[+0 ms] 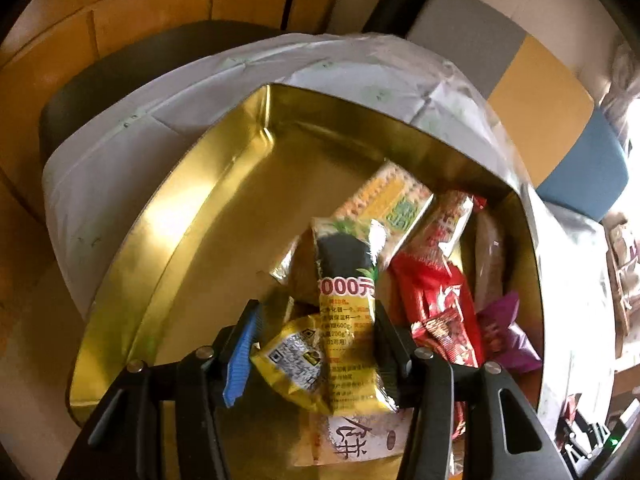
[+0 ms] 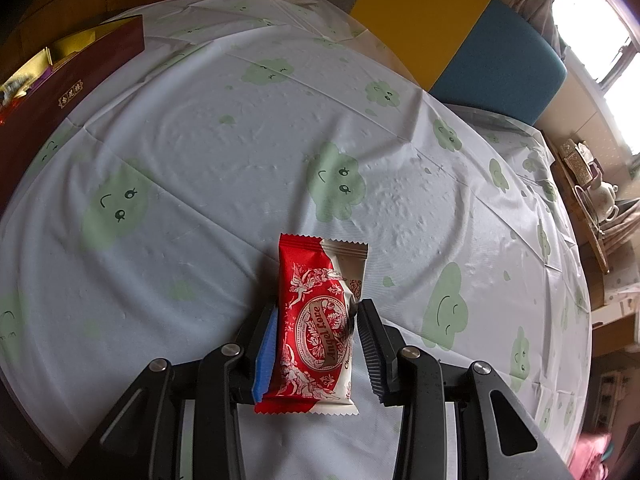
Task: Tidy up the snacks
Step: 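Carry the chip bag into the gold tin and open the left gripper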
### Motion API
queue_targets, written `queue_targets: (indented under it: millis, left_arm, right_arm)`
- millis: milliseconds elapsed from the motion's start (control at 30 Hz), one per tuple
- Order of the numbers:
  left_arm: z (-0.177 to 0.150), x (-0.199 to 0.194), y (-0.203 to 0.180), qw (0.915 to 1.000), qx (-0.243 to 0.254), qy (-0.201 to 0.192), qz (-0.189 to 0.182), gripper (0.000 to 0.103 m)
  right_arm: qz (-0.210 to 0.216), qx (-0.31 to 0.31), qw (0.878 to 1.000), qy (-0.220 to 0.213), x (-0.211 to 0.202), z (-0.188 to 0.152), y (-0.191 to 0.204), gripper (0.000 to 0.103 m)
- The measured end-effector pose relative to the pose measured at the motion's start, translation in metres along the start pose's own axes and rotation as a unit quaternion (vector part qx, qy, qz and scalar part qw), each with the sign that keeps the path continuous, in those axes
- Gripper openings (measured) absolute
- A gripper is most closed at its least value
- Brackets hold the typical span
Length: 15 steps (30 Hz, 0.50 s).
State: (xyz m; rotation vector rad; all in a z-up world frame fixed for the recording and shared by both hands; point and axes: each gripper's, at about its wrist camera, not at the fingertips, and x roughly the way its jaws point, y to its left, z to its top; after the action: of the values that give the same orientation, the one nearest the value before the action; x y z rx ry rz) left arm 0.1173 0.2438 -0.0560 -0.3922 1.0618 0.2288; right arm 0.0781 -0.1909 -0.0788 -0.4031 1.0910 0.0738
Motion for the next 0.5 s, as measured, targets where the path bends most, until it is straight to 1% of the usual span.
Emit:
queue_targets:
  millis: [133,200,300,367,400,433,500]
  left_arm:
    - [-0.002,-0.013,0.000,0.9996,0.012,-0.023,0.010,0.055]
    - [-0.005,-0.026,-0.002,0.9982,0.029,-0.046,0.025,0.055]
    - [-0.011,-0.036,-0.005,0.9958,0.054,-0.068,0.027,0.054]
    - [-0.014,-0.033,-0.005,0.9954,0.065,-0.061,0.035,0.053]
    - [-0.016,-0.030,-0.004,0.9960,0.063,-0.053,0.035,0.047]
    - [-0.018,-0.027,-0.004,0.9964,0.062,-0.047,0.035,0.043]
    - [-0.023,-0.019,-0.008,0.9964,0.072,-0.030,0.031,0.042]
  right_arm:
    - [0.000,0.000,1.000,0.000,0.000,0.000,0.000,0.040]
    - [0.000,0.000,1.000,0.000,0.000,0.000,0.000,0.040]
    - [-0.002,-0.001,1.000,0.000,0.000,0.000,0.000,0.040]
    - [-0.002,-0.002,1.000,0.000,0.000,0.000,0.000,0.040]
    - [-0.002,-0.002,1.000,0.000,0.000,0.000,0.001,0.040]
    - [-0.003,-0.002,1.000,0.000,0.000,0.000,0.001,0.040]
    - [-0.003,-0.002,1.000,-0.001,0.000,0.000,0.001,0.040]
